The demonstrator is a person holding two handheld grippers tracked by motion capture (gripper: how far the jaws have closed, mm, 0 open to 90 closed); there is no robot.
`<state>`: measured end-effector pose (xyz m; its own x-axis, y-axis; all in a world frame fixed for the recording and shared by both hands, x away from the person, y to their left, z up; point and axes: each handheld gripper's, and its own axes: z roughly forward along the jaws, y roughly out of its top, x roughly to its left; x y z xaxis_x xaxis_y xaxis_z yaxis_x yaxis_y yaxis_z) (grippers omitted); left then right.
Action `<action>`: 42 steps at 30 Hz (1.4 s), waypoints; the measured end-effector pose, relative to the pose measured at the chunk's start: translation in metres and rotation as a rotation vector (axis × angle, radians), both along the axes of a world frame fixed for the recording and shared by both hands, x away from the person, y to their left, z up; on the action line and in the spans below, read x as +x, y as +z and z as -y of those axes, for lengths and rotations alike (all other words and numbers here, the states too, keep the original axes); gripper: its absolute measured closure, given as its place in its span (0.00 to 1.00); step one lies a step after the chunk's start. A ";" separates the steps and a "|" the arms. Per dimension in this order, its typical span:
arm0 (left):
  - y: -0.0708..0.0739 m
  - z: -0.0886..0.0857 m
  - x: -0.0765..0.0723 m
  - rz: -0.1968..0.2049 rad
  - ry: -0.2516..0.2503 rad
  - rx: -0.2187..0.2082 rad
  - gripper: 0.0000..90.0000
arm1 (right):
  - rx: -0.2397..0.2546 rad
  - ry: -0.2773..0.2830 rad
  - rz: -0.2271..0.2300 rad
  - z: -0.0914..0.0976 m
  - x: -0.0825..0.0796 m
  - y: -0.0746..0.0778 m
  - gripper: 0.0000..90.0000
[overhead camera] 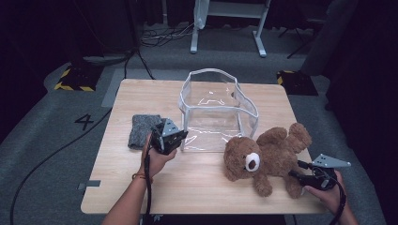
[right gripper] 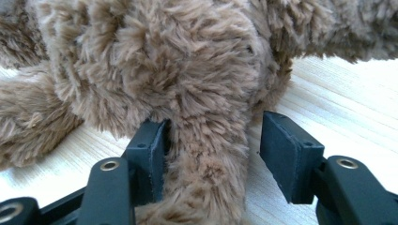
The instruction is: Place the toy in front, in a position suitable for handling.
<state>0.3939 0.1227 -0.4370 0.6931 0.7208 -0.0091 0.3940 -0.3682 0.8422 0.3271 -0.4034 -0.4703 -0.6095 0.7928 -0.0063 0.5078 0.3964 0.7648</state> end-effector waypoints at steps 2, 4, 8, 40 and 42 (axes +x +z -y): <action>-0.003 -0.003 -0.004 0.001 0.010 -0.010 0.97 | 0.000 -0.002 0.000 0.000 0.000 0.000 0.48; -0.005 -0.006 -0.008 0.008 0.013 -0.018 0.97 | 0.003 -0.009 0.003 0.001 0.000 0.000 0.48; -0.006 -0.006 -0.020 0.024 0.006 -0.014 0.97 | -0.004 -0.010 0.017 0.000 0.000 0.000 0.48; -0.049 -0.082 -0.016 -0.087 0.232 0.123 0.20 | -0.050 0.088 0.002 -0.025 0.002 -0.004 0.47; -0.052 -0.084 -0.010 -0.104 0.233 0.123 0.20 | -0.047 0.091 -0.002 -0.025 0.003 -0.004 0.46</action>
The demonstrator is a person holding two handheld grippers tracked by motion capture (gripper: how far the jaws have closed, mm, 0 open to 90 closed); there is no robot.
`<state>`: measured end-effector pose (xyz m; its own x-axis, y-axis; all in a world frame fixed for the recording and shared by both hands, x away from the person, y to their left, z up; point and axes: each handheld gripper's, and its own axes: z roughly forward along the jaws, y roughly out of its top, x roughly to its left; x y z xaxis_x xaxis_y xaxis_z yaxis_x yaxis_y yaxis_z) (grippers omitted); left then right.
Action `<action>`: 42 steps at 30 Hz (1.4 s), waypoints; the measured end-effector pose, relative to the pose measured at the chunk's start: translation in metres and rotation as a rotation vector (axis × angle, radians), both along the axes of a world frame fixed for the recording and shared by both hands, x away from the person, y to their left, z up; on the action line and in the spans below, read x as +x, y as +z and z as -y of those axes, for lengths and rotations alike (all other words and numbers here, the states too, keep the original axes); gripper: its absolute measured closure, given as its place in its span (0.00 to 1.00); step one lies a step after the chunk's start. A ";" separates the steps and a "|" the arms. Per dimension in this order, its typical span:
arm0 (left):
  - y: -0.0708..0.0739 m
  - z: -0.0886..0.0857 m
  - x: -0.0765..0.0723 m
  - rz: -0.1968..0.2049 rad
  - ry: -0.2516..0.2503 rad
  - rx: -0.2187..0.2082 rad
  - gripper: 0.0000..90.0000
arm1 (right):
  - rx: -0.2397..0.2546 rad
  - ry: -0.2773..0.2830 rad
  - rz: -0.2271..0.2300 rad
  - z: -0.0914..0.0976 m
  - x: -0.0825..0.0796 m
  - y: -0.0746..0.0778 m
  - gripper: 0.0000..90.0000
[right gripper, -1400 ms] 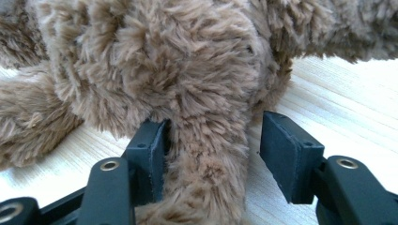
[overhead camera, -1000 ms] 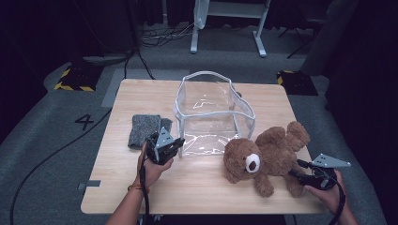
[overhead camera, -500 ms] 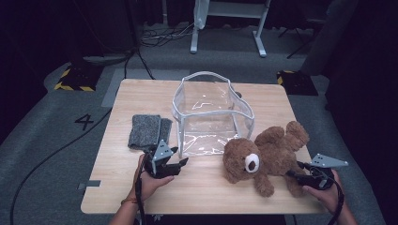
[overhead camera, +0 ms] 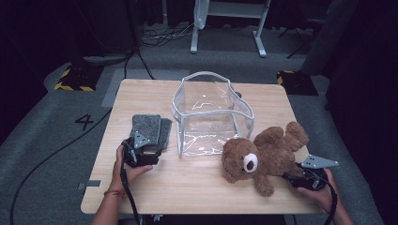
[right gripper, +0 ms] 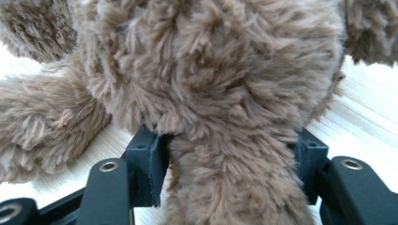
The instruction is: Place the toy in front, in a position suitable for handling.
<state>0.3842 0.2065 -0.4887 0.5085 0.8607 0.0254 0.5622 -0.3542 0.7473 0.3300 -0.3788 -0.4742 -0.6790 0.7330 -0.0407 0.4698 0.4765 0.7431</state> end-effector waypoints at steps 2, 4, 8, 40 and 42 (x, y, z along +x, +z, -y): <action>-0.003 -0.001 0.010 -0.013 0.010 0.002 0.19 | -0.008 0.014 -0.004 0.004 0.000 0.004 0.46; -0.007 0.001 0.017 0.002 0.012 0.012 0.19 | 0.020 0.024 0.000 0.008 -0.003 0.009 0.43; -0.013 0.008 0.024 -0.007 0.001 0.060 0.19 | 0.083 0.024 -0.011 0.012 -0.003 0.011 0.36; -0.006 0.000 -0.071 -0.141 -0.164 -0.066 0.86 | 0.027 0.265 -0.059 -0.082 -0.019 0.008 0.70; -0.006 0.002 -0.074 -0.142 -0.170 -0.063 0.86 | 0.026 0.266 -0.058 -0.087 -0.019 0.008 0.70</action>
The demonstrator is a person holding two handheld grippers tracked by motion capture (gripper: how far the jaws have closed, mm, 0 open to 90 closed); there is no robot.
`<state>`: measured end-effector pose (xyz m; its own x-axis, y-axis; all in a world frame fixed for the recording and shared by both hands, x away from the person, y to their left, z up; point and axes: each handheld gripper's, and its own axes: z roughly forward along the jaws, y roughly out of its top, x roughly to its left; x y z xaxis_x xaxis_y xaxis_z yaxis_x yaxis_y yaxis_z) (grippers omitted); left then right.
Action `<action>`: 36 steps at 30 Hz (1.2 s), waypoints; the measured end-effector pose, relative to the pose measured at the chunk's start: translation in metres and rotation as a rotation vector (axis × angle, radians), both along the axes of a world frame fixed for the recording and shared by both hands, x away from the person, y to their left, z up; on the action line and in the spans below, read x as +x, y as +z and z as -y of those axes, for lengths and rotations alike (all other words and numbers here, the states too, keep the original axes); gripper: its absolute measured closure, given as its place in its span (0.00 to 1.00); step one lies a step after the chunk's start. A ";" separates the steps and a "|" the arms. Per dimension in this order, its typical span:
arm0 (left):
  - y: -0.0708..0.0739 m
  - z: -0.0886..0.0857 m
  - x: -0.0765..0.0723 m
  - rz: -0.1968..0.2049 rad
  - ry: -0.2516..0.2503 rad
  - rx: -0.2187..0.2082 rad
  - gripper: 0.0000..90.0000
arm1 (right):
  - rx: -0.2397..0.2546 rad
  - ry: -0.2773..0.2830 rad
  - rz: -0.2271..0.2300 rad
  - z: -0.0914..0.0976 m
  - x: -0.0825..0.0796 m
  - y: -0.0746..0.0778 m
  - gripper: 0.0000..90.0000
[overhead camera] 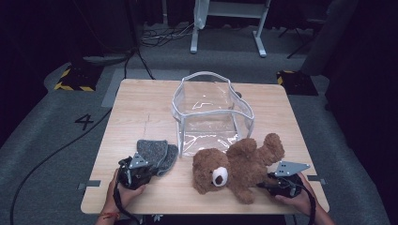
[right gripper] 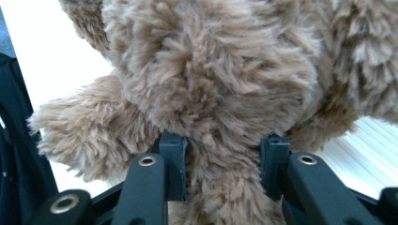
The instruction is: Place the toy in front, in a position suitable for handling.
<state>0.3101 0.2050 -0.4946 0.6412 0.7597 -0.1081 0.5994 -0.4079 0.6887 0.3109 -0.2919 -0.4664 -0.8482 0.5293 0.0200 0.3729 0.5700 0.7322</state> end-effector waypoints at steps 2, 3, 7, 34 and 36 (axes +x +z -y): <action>0.001 0.002 -0.003 0.003 -0.003 0.006 0.84 | 0.004 0.006 -0.002 -0.010 -0.001 0.000 0.69; 0.001 0.002 -0.003 0.006 0.002 0.007 0.83 | 0.004 0.010 -0.002 -0.014 -0.002 -0.001 0.69; 0.005 0.005 -0.003 0.036 0.052 0.006 0.44 | -0.036 0.050 0.006 -0.030 -0.002 0.002 0.63; -0.001 0.008 0.026 0.074 0.139 0.077 0.83 | 0.090 0.075 0.038 0.020 0.013 0.024 0.37; 0.000 0.006 0.026 0.085 0.140 0.069 0.85 | 0.074 0.043 0.047 0.029 0.016 0.024 0.36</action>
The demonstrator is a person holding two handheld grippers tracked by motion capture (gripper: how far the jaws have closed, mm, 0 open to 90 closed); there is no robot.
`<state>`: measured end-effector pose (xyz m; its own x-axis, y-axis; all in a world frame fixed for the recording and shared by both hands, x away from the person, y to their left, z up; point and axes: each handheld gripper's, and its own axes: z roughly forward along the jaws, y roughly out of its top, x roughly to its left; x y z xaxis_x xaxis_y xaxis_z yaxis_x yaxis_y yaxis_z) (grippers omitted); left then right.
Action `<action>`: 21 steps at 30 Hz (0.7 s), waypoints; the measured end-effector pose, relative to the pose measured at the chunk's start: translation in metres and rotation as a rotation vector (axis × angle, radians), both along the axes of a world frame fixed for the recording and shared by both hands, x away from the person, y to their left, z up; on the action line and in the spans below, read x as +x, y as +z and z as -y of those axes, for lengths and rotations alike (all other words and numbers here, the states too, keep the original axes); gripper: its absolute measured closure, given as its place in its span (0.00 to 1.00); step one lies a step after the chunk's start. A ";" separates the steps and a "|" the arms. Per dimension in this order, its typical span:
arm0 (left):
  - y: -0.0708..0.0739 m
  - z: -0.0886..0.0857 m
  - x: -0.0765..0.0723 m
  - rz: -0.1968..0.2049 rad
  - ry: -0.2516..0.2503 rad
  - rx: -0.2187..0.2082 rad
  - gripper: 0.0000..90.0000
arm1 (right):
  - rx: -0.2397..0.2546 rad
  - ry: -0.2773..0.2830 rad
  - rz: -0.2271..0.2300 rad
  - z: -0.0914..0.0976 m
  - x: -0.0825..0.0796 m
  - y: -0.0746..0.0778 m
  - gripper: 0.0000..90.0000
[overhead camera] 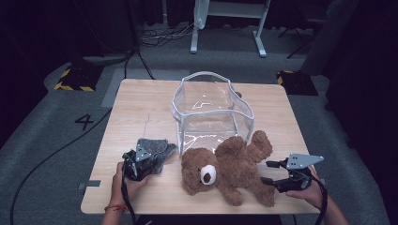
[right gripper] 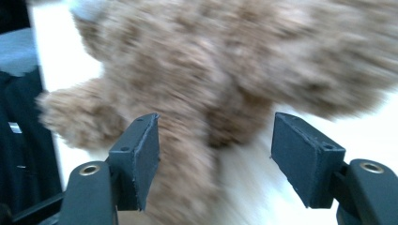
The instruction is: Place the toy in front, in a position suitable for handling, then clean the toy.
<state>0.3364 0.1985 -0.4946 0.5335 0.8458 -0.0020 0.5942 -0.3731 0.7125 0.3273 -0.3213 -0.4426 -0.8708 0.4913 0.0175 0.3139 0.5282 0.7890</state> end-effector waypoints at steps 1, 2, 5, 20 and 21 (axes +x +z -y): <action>0.001 -0.001 0.000 0.005 0.000 -0.005 0.86 | -0.020 -0.024 0.011 0.004 0.002 -0.001 0.36; 0.002 -0.001 -0.001 0.011 -0.002 -0.008 0.86 | -0.037 -0.040 0.019 0.008 0.004 -0.002 0.36; 0.009 -0.004 -0.006 0.049 -0.003 -0.035 0.87 | -0.043 -0.077 0.008 0.019 0.009 -0.007 0.36; 0.072 0.001 -0.043 0.273 -0.105 -0.256 0.88 | -0.055 -0.142 -0.043 0.026 0.023 -0.028 0.35; 0.076 0.004 -0.046 0.283 -0.118 -0.260 0.88 | -0.052 -0.144 -0.043 0.026 0.023 -0.027 0.35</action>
